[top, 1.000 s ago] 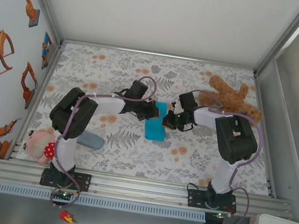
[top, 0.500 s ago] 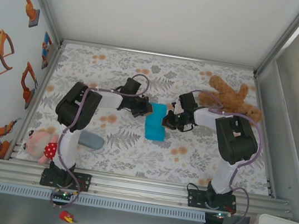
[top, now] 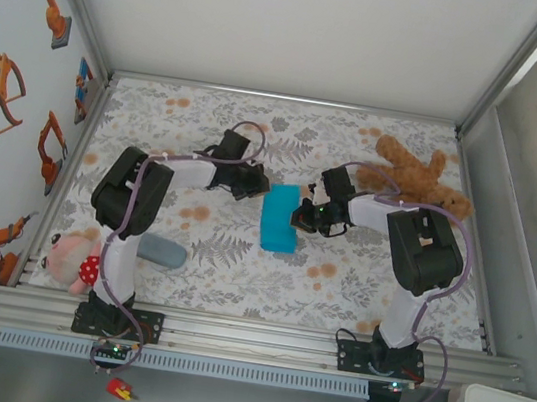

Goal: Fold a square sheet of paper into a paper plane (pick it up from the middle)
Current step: First fold the square sheet of paper in half at the center of the table.

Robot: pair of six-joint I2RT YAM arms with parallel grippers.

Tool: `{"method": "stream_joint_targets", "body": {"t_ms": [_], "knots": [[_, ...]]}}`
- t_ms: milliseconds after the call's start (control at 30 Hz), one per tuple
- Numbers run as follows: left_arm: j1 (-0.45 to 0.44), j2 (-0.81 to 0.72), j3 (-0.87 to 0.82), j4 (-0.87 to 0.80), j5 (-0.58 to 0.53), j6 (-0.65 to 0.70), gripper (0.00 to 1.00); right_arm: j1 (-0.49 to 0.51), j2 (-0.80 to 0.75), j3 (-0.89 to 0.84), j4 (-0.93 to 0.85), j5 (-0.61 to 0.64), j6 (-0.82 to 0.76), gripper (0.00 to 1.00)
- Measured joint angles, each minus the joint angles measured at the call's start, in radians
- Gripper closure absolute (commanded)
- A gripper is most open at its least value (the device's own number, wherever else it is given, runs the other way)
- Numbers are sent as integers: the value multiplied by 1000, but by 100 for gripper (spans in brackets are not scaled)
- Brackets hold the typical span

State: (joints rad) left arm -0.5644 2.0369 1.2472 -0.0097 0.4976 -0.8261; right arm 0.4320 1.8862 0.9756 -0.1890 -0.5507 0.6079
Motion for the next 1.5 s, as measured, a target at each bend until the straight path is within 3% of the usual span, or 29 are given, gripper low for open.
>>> {"method": "stream_joint_targets", "body": {"t_ms": [233,900,1000,1167,1300,1500], "knots": [[-42,51,27,31,19,-20,99,0,0,-2,3,0,0,100],[112,88,117,-65,-105,39,99,1,-2,-2,3,5,0,100],[87,0,39,-51,-105,27,99,2,-3,-3,4,6,0,100],[-41,-146,-81,-9,-72,-1,99,2,-2,-3,5,6,0,100],[-118,-158,-133,10,-29,-21,99,2,-2,-3,5,6,0,100],[-127,-122,-161,1,5,-42,99,2,-2,-3,5,6,0,100]]}}
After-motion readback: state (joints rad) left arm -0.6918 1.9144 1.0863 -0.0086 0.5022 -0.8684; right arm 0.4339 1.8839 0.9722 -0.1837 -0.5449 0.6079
